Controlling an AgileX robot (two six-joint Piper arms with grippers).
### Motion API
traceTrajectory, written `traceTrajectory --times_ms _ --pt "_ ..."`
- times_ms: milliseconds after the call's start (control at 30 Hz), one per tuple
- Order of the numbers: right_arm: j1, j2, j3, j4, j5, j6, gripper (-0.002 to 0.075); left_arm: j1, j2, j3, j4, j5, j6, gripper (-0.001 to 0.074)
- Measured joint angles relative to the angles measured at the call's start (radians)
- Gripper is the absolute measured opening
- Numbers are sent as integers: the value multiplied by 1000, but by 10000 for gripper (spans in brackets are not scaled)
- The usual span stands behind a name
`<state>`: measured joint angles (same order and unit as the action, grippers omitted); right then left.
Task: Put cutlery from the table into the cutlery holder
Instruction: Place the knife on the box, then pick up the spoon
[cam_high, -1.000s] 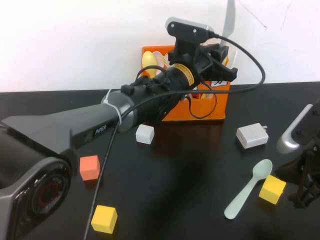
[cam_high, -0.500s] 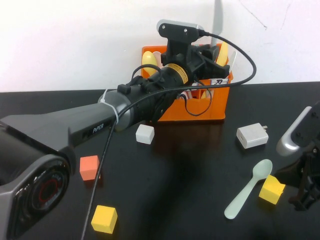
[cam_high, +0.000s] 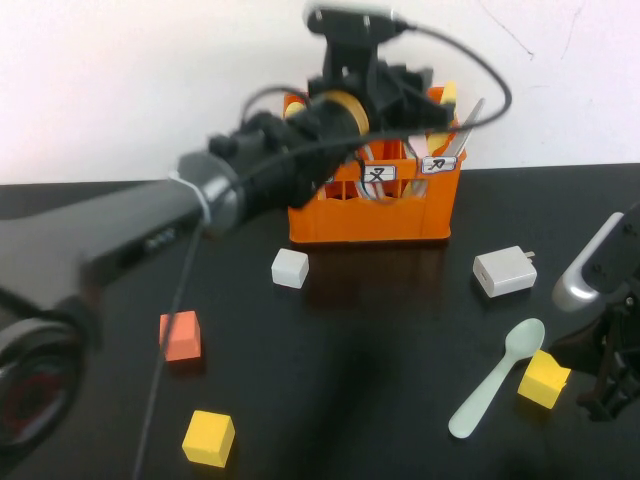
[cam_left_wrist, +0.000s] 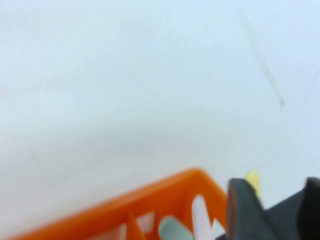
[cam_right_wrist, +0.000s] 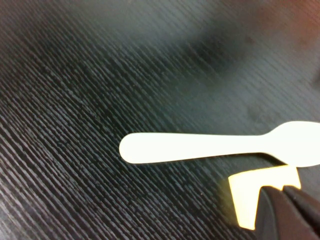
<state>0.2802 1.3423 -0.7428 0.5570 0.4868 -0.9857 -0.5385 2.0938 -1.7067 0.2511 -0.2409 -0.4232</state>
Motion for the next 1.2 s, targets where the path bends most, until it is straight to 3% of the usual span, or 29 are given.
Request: traceTrajectory --times_ms 67,167,500,667,867,1033,1200 --pt "0 0 0 6 0 0 -2 0 -62 0 15 67 1 133" --pt "0 0 0 14 0 0 -2 0 -170 0 22 198 2 40" --pt "0 20 -16 88 45 5 -2 0 -475 31 11 835 36 1" --pt "17 107 -60 187 138 -2 -2 0 -671 212 -32 858 38 0" --pt "114 188 -104 196 135 64 -2 0 -953 512 -34 846 20 0" --pt "194 257 -182 93 124 221 -2 0 -1148 757 -30 848 -20 0" --pt "207 317 -252 -129 151 467 -2 0 -1319 966 -16 852 -89 0"
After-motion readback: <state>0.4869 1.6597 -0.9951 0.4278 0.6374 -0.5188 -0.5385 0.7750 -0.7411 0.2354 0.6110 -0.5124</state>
